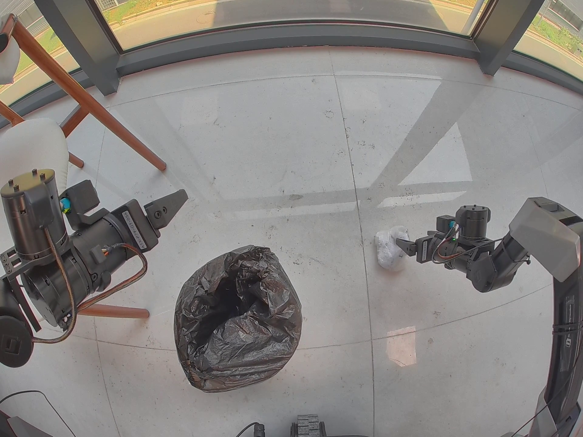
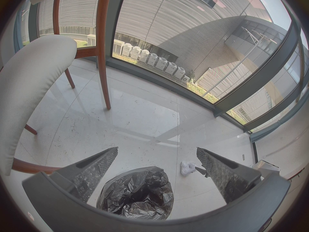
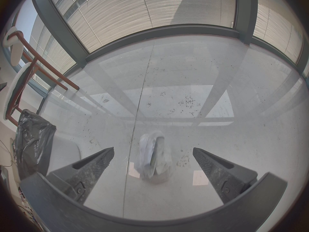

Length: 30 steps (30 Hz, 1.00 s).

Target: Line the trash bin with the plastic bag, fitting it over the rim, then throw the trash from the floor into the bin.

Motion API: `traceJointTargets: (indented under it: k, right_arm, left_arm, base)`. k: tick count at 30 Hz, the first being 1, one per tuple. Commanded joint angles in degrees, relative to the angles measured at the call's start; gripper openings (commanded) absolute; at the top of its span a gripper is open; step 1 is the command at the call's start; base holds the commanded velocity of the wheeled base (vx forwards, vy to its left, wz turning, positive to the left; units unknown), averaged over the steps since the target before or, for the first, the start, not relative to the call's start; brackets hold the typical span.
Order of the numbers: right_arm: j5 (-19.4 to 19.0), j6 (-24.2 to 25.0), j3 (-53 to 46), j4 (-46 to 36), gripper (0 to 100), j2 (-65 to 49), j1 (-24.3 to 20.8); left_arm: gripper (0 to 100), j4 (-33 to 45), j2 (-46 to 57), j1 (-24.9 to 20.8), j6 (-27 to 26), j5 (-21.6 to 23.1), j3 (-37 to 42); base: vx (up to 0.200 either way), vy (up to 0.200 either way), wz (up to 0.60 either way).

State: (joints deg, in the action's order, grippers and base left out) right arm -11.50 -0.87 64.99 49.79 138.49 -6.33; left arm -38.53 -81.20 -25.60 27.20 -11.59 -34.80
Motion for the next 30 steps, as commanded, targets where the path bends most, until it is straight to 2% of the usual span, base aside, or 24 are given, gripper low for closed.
traceJointTargets:
  k: [1, 9, 12, 13, 17, 22, 28, 30]
  right_arm:
    - [1.04, 0.43, 6.73, -0.22, 100, 6.97, -0.44]
    - [1.21, 0.51, 12.44, -0.57, 100, 12.95, -1.14]
    - [1.3, 0.51, 17.63, -1.53, 100, 16.73, -1.23]
    - [1.39, 0.51, 19.04, -2.15, 0, 17.43, -1.23]
    - [1.92, 0.78, 21.85, -3.73, 0, 18.22, -1.41]
    - [1.92, 2.54, 20.44, -5.14, 0, 16.11, -1.58]
    - [0.86, 8.25, 10.25, -5.75, 0, 0.56, -1.06]
    - [-0.72, 10.71, 5.06, -5.93, 0, -6.74, -0.97]
  left_arm:
    - [100, -0.05, 1.05, 0.11, -0.04, -0.1, 1.23]
    - [100, -0.05, 1.31, 0.29, -0.13, -0.18, 2.37]
    - [100, -0.05, 1.31, 0.46, -0.13, -0.18, 2.2]
    - [100, -0.05, 1.31, 0.55, -0.13, -0.36, 2.28]
    - [100, -0.05, 1.31, 0.55, -0.13, -0.54, 2.37]
    - [100, -0.05, 1.31, 0.55, -0.21, -0.54, 2.28]
    - [100, -0.14, 2.8, 0.55, -0.21, -0.54, 2.46]
    - [100, -0.14, 3.33, 0.55, -0.21, -0.54, 3.34]
  base:
    - [0.0, 0.0, 0.0]
    - [0.0, 0.0, 0.0]
    - [0.0, 0.0, 0.0]
    - [0.0, 0.0, 0.0]
    - [0.0, 0.0, 0.0]
    - [0.0, 0.0, 0.0]
    - [0.0, 0.0, 0.0]
    - [0.0, 0.0, 0.0]
